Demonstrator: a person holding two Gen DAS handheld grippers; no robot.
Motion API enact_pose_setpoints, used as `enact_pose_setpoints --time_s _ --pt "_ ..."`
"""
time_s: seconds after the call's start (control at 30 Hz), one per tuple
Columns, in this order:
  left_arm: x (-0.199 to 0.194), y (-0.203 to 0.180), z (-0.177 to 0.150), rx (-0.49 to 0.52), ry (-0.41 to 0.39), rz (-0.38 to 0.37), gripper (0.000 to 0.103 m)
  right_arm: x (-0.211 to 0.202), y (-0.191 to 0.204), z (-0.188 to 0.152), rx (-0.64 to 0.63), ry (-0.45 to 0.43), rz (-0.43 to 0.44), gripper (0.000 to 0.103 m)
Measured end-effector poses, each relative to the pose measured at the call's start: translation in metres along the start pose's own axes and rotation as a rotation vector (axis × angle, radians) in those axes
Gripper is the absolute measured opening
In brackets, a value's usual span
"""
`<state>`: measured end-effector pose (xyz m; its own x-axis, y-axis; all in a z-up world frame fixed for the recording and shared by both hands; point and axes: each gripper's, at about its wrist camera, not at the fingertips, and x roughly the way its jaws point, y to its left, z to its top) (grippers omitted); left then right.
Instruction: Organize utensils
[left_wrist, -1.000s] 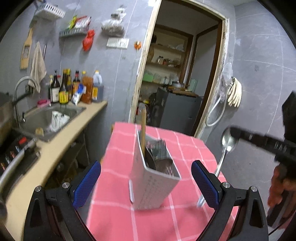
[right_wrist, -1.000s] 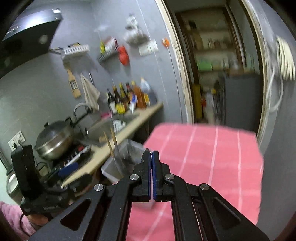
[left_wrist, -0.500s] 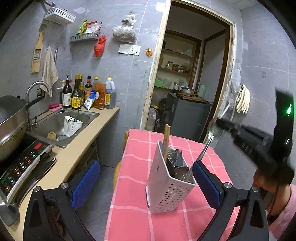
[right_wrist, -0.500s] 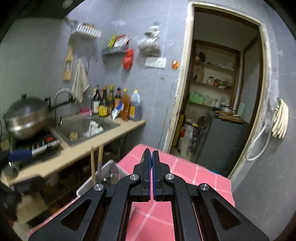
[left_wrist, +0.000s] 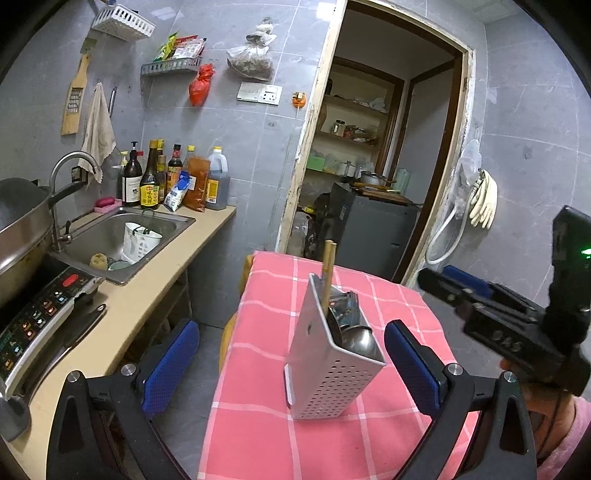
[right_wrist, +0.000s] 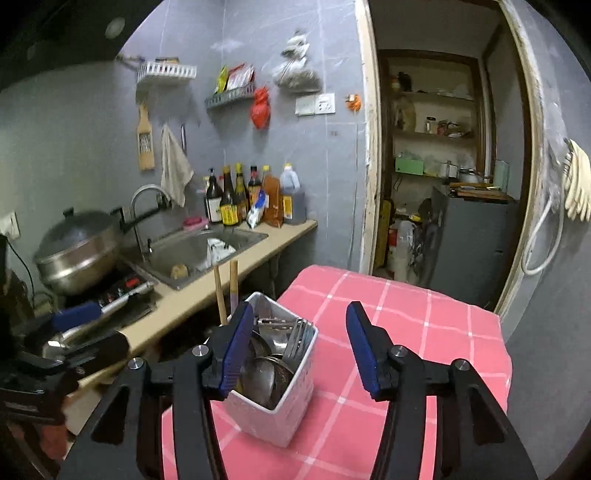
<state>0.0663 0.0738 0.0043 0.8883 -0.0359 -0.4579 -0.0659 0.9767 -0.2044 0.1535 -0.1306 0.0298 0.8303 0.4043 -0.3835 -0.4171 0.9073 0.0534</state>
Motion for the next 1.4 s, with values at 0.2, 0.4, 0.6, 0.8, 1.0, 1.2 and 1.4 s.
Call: enact_pose_setpoints --time_s 0.2,0.4,0.6,0.8,1.0,1.2,1.4 --pt "-0.007 -0.005 -0.002 -0.015 -0.019 -0.035 0.101 -0.043 -0.013 -0.005 0.092 -0.084 -0.064 0.055" --pt "-0.021 -0.016 -0.007 -0.003 -0.049 -0.054 0.102 -0.088 -0.027 -0.026 0.146 -0.125 -0.145 0.077" --pt "-0.036 -0.027 -0.018 0.019 -0.058 -0.071 0.102 -0.115 -0.036 -0.054 0.168 -0.097 -0.206 0.091" --pt "-0.046 -0.037 -0.034 0.067 -0.050 -0.071 0.102 -0.127 -0.039 -0.077 0.172 -0.056 -0.243 0.096" --pt "-0.048 -0.043 -0.049 0.092 -0.016 -0.074 0.102 -0.129 -0.039 -0.093 0.180 -0.027 -0.264 0.098" --pt "-0.049 -0.041 -0.053 0.073 0.004 -0.083 0.102 -0.130 -0.037 -0.098 0.185 -0.015 -0.270 0.099" --pt "-0.047 -0.042 -0.055 0.071 0.012 -0.082 0.102 -0.129 -0.037 -0.098 0.183 -0.008 -0.269 0.099"
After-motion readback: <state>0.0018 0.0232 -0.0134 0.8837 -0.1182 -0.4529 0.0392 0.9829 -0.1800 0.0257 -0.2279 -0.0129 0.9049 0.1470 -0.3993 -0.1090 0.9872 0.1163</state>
